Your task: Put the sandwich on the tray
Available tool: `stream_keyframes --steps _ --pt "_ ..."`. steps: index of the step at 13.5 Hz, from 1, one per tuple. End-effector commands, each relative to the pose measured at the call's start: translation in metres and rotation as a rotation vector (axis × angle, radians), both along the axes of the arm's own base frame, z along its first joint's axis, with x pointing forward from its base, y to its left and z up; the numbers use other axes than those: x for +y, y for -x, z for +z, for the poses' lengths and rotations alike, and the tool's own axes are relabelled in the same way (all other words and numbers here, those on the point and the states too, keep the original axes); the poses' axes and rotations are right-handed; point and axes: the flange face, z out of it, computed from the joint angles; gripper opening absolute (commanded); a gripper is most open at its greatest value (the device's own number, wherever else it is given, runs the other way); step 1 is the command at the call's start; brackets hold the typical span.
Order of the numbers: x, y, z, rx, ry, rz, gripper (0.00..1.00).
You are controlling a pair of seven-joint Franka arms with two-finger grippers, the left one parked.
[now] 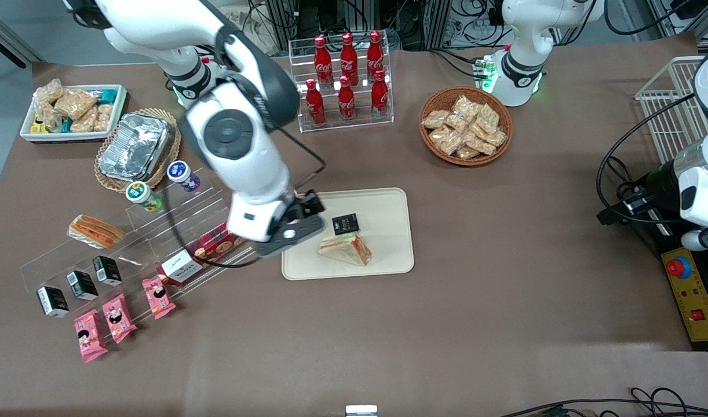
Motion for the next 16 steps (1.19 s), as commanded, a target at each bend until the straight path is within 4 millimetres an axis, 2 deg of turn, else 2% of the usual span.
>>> stream_keyframes --steps 1,2,3,4,5,7,10,11,12,13,16 --pt "-0.069 0.006 0.055 -0.003 0.079 -0.126 1.00" --pt "-0.096 0.000 0.062 -0.036 0.166 -0.237 1.00" --pt "-0.114 -0.004 0.069 -0.052 0.198 -0.290 1.00" --pt "-0.147 -0.011 0.082 -0.062 0.186 -0.318 1.00" --pt "-0.170 -0.015 0.092 -0.074 0.172 -0.306 1.00" --pt "-0.198 -0.016 0.103 -0.045 0.103 -0.286 1.00" --pt "-0.270 -0.022 0.108 0.044 -0.059 -0.424 1.00" --pt "-0.281 -0.019 0.111 0.052 -0.055 -0.441 1.00" --pt "-0.287 -0.014 0.122 0.035 -0.053 -0.450 1.00" --pt "-0.301 -0.009 0.132 0.016 -0.045 -0.472 1.00" --pt "-0.329 -0.002 0.140 0.020 -0.016 -0.399 1.00"
